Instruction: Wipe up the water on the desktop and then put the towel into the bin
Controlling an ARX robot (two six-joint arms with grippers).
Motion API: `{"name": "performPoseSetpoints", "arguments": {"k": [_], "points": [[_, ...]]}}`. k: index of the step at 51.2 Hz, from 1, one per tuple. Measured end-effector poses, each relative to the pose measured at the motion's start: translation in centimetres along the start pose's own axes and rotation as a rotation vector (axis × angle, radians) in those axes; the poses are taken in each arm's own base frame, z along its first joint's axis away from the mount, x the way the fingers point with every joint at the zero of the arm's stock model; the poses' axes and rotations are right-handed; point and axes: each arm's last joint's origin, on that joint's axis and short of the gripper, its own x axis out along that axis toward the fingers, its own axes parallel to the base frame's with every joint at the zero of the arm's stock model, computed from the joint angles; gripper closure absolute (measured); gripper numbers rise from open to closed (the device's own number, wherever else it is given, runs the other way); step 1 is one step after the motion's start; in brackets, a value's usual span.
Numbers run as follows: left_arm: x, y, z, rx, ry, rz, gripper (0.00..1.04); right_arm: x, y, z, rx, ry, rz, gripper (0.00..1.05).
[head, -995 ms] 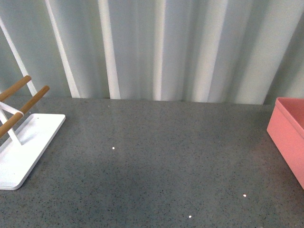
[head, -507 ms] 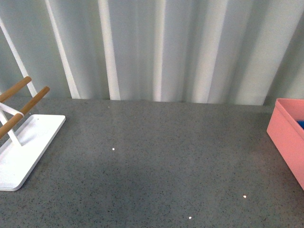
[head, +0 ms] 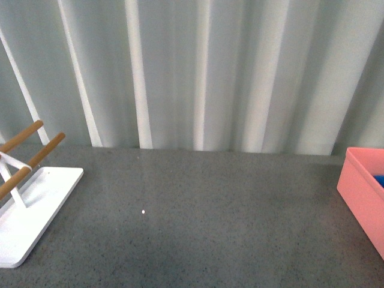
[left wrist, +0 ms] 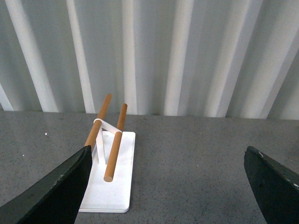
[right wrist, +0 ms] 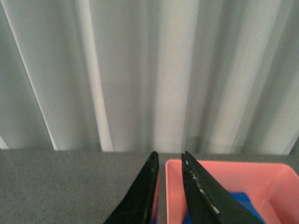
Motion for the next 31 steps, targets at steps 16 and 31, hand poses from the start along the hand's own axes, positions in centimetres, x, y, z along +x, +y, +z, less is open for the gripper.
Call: {"name": "performPoseSetpoints", "arguments": {"k": [16, 31], "points": [[0.0, 0.0, 0.0, 0.0, 0.0, 0.0, 0.07, -4.5, 1.5, -1.2, 0.008, 0.013, 0.0, 1.01], [0.0, 0.0, 0.0, 0.0, 0.0, 0.0, 0.07, -7.9, 2.9, -2.6, 0.008, 0.028, 0.001, 1.01]]}}
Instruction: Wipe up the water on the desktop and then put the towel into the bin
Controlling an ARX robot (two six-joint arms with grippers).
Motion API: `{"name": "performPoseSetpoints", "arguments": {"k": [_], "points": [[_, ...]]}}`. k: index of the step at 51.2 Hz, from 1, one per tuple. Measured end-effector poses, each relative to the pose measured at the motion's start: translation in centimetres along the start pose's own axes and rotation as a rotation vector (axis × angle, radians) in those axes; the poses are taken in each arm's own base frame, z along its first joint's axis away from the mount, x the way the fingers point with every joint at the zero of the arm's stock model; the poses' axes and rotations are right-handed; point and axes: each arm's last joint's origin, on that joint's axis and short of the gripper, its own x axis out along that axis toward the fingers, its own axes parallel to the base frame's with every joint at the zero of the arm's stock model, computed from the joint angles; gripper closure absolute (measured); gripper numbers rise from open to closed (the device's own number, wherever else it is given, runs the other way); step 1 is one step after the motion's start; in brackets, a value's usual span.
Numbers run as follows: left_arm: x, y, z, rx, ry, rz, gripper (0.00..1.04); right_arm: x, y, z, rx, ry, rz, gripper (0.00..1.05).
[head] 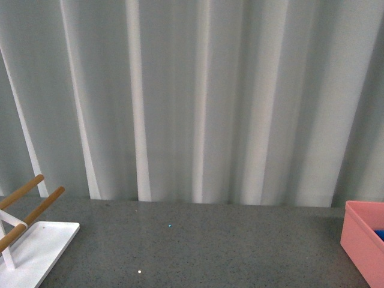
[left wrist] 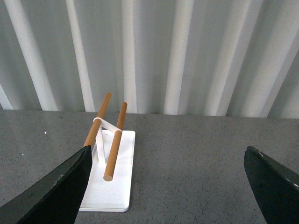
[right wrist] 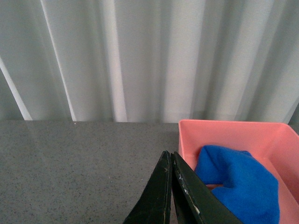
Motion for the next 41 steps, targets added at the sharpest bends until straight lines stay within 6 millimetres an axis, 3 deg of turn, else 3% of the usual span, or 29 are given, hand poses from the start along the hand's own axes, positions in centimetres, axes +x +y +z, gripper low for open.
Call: {"name": "performPoseSetpoints", "arguments": {"k": [10, 41], "points": [[0.0, 0.0, 0.0, 0.0, -0.001, 0.0, 0.07, -1.9, 0.0, 0.2, 0.0, -0.009, -0.001, 1.01], [0.0, 0.0, 0.0, 0.0, -0.001, 0.0, 0.07, -4.7, 0.0, 1.2, 0.003, -0.046, -0.004, 1.01]]}}
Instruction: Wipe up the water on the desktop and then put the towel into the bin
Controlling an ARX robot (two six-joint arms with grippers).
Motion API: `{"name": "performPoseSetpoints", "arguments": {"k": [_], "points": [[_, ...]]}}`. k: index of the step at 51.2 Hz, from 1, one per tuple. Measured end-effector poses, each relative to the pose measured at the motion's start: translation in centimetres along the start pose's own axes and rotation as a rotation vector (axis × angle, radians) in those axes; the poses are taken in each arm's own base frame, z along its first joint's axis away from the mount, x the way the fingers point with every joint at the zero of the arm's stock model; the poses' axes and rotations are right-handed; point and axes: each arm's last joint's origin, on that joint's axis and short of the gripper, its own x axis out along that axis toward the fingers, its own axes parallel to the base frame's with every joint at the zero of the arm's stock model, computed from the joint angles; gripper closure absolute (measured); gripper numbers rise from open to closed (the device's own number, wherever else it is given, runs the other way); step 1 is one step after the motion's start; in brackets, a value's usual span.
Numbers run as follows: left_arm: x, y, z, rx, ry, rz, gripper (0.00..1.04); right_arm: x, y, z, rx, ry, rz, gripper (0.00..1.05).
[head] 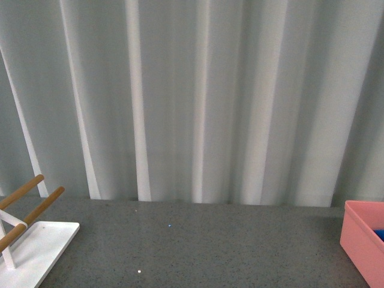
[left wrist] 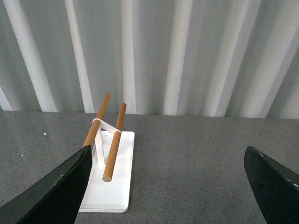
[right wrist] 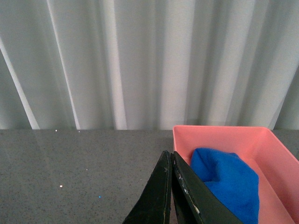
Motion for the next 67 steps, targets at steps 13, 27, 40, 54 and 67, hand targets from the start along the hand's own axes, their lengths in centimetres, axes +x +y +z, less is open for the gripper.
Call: {"name": "performPoseSetpoints", "arguments": {"k": [13, 27, 40, 54, 67], "points": [[0.0, 0.0, 0.0, 0.0, 0.0, 0.0, 0.07, -0.8, 0.0, 0.1, 0.002, -0.003, 0.0, 1.01], [0.0, 0.0, 0.0, 0.0, 0.0, 0.0, 0.07, -1.4, 0.0, 0.1, 0.004, -0.003, 0.0, 1.01], [0.0, 0.0, 0.0, 0.0, 0.0, 0.0, 0.07, -2.8, 0.0, -0.2, 0.004, 0.0, -0.003, 1.01], [0.0, 0.0, 0.0, 0.0, -0.001, 0.0, 0.07, -2.8, 0.0, -0.2, 0.004, 0.004, -0.003, 0.87], [0.0, 0.0, 0.0, 0.0, -0.001, 0.0, 0.07, -2.8, 0.0, -0.2, 0.004, 0.004, -0.003, 0.43]]}}
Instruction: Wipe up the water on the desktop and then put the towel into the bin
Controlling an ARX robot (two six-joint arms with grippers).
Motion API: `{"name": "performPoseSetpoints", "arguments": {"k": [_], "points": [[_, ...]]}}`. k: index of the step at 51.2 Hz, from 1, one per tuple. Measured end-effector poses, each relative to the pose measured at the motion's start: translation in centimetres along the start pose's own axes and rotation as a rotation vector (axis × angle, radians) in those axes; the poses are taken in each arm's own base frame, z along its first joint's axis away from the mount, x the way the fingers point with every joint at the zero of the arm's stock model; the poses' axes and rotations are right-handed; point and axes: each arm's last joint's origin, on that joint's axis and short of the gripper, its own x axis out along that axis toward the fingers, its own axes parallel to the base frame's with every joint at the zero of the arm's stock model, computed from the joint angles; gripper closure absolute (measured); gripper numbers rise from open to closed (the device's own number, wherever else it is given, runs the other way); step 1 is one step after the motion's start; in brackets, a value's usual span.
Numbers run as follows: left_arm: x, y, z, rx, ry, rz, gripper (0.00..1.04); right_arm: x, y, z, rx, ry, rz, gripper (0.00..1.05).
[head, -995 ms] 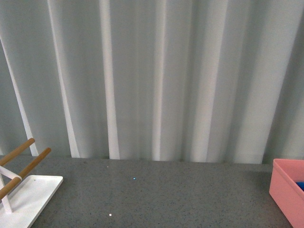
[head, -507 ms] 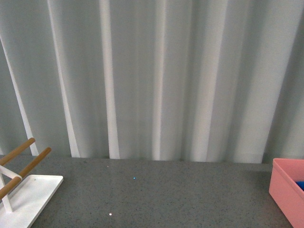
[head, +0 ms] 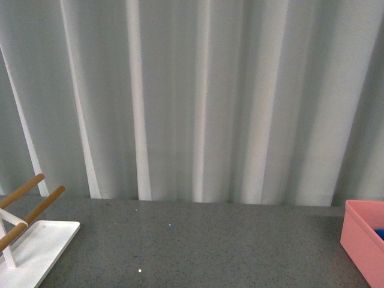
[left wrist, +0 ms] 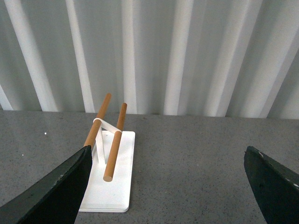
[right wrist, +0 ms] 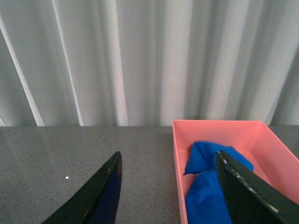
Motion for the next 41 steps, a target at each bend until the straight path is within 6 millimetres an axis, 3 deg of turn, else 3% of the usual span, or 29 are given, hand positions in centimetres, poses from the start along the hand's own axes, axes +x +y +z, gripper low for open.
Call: {"name": "performPoseSetpoints", "arguments": {"k": [12, 41], "points": [[0.0, 0.0, 0.0, 0.0, 0.0, 0.0, 0.07, 0.0, 0.0, 0.0, 0.0, 0.0, 0.0, 0.05], [0.0, 0.0, -0.01, 0.0, 0.0, 0.0, 0.07, 0.0, 0.0, 0.0, 0.001, 0.0, 0.0, 0.07]]}}
